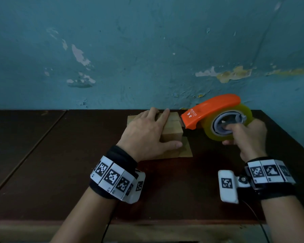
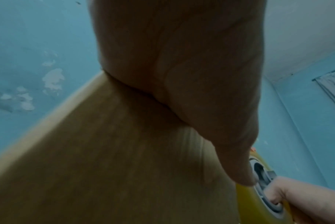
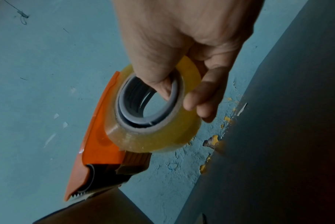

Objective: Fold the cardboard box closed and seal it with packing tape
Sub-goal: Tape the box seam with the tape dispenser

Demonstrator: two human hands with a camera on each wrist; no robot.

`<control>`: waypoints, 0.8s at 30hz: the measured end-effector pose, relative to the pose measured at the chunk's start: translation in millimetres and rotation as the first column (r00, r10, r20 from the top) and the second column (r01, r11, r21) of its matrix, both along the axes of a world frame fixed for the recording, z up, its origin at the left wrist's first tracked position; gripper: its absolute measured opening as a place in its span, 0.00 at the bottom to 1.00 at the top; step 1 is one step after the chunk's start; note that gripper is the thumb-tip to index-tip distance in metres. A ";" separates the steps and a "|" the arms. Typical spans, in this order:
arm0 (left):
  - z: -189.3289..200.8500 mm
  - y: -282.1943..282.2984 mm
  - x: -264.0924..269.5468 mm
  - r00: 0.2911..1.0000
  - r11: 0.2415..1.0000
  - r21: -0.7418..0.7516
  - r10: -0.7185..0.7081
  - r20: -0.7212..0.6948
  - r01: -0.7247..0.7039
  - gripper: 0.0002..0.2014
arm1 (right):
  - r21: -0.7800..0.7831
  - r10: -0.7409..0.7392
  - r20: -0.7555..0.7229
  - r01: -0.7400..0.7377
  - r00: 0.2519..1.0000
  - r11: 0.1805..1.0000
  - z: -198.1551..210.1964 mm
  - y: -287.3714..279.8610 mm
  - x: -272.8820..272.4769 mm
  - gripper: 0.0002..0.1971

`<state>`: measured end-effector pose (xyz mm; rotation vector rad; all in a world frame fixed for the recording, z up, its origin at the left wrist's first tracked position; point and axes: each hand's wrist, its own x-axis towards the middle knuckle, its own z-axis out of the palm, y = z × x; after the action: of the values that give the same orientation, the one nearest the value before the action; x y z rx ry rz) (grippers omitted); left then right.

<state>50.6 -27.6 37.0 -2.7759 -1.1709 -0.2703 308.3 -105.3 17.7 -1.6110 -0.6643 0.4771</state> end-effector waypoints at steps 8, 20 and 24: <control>2.2 -0.4 4.9 0.976 0.976 0.036 0.214 0.044 -0.215 0.56 | -0.016 0.048 -0.011 -0.048 0.999 0.999 -0.6 -0.9 -4.0 0.11; 0.5 1.1 1.3 0.982 0.983 0.016 0.184 0.047 -0.185 0.46 | -0.038 0.085 -0.029 -0.086 0.996 0.996 -0.5 3.1 -9.4 0.10; 2.2 0.8 0.1 0.978 0.979 0.011 0.203 0.045 -0.204 0.52 | -0.067 0.087 -0.045 -0.090 0.995 0.994 -2.0 2.9 -6.4 0.10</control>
<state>50.7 -26.9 39.2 -2.6213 -1.4437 -0.3197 301.9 -102.4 15.7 -1.6367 -0.6966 0.6029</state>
